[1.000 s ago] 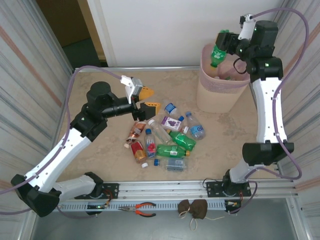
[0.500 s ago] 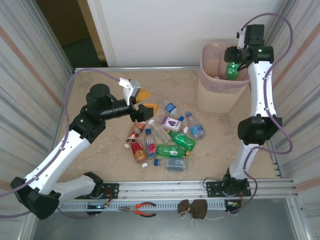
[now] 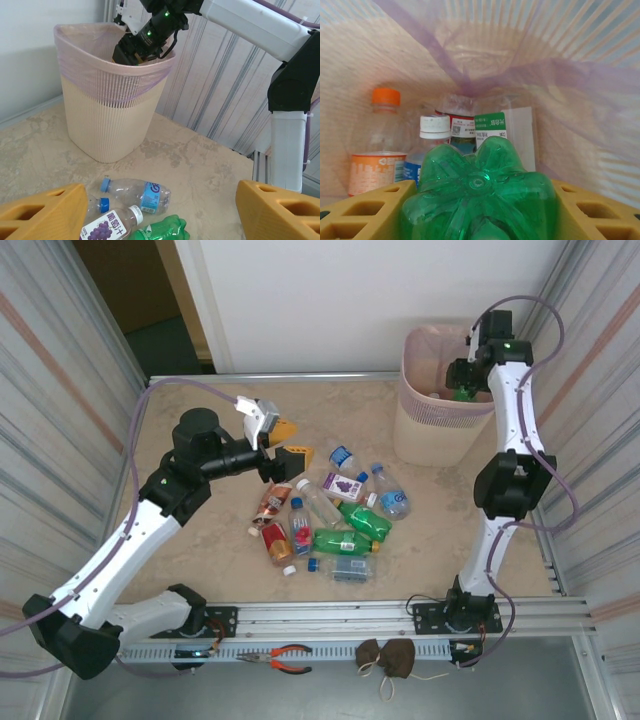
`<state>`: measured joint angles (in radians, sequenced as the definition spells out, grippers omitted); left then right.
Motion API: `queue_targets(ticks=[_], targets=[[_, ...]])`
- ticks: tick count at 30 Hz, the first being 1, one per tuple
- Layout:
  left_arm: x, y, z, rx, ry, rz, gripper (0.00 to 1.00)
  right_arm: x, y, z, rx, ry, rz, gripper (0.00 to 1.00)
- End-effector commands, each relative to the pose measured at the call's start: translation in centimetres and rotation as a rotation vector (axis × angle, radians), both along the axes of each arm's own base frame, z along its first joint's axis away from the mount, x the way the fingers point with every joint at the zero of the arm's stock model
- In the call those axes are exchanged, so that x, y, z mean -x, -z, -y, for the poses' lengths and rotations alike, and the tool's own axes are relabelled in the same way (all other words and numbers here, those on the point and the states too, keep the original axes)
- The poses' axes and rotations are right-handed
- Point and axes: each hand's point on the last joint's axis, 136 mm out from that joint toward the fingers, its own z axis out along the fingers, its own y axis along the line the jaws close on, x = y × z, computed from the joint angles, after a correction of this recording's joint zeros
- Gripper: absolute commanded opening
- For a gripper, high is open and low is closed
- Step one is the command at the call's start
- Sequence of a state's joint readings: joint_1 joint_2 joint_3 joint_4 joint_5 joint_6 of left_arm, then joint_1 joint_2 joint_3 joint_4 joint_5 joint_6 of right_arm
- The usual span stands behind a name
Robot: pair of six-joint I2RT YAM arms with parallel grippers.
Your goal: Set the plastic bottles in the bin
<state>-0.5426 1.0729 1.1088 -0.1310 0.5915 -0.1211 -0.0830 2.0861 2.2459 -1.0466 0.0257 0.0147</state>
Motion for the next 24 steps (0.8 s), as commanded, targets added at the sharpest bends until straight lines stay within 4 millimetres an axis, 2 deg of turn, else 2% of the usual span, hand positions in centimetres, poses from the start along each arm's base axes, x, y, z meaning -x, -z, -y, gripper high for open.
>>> queue_targets(ticks=[1, 8, 12, 15, 18, 24], targets=[[0.1, 0.1, -0.6, 0.006, -0.018, -0.008, 0.78, 1.2, 3.7, 0.4, -0.026, 0.006, -0.131, 0.60], [-0.2, 0.0, -0.9, 0.009, -0.032, -0.009, 0.78, 1.0, 8.3, 0.1, -0.051, -0.004, -0.257, 0.65], [-0.4, 0.0, -1.1, 0.007, -0.046, -0.013, 0.78, 0.8, 9.4, 0.3, -0.048, -0.001, -0.292, 0.70], [-0.7, 0.1, -1.4, 0.001, -0.072, -0.023, 0.78, 0.4, 8.8, 0.2, -0.052, 0.003, -0.263, 0.78], [-1.0, 0.4, -1.7, -0.011, -0.097, -0.033, 0.78, 0.2, 7.1, -0.1, -0.054, 0.002, -0.222, 0.83], [-2.0, 2.4, -2.8, -0.077, -0.176, -0.094, 0.78, 0.2, 2.5, -0.6, -0.051, -0.004, -0.118, 0.88]])
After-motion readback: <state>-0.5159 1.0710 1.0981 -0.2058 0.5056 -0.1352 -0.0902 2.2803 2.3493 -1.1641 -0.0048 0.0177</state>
